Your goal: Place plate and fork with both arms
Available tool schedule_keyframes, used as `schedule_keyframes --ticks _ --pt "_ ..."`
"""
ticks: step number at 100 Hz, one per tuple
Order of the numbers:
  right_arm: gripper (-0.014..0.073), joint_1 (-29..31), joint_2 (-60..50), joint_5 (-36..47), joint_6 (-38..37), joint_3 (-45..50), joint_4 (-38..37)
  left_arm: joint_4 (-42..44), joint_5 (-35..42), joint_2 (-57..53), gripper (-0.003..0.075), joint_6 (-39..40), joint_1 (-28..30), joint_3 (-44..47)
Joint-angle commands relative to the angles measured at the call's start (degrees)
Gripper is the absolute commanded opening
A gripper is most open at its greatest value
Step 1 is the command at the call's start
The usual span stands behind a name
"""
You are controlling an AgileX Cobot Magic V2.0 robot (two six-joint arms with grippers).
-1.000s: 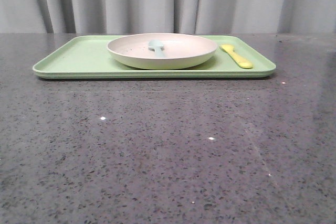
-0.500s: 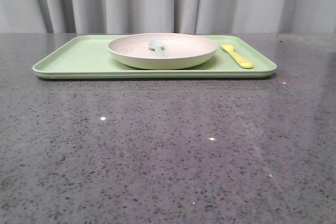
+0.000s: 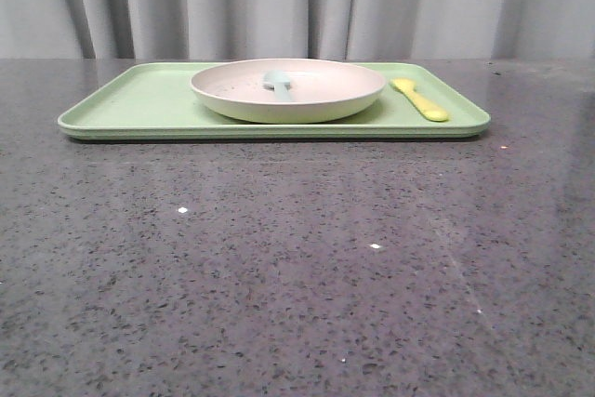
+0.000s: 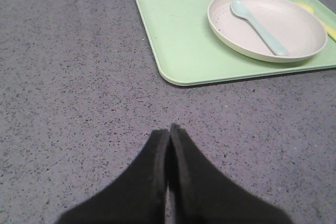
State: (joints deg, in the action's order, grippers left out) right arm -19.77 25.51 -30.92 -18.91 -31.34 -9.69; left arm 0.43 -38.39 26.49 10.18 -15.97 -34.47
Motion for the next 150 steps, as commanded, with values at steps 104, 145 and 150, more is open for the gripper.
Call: schedule_keyframes --ticks 104,145,150 --pt "-0.0066 0.0 0.2 3.8 0.1 -1.4 -1.3 0.5 36.2 -27.7 -0.0020 -2.9 19.1 35.2" --pt "-0.0066 0.0 0.2 3.9 0.1 -1.4 -1.3 1.0 36.1 -28.5 -0.0020 -2.9 19.1 35.1" --pt "-0.0066 0.0 0.2 3.9 0.1 -1.4 -1.3 1.0 36.1 -28.5 -0.0020 -2.9 19.1 35.1"
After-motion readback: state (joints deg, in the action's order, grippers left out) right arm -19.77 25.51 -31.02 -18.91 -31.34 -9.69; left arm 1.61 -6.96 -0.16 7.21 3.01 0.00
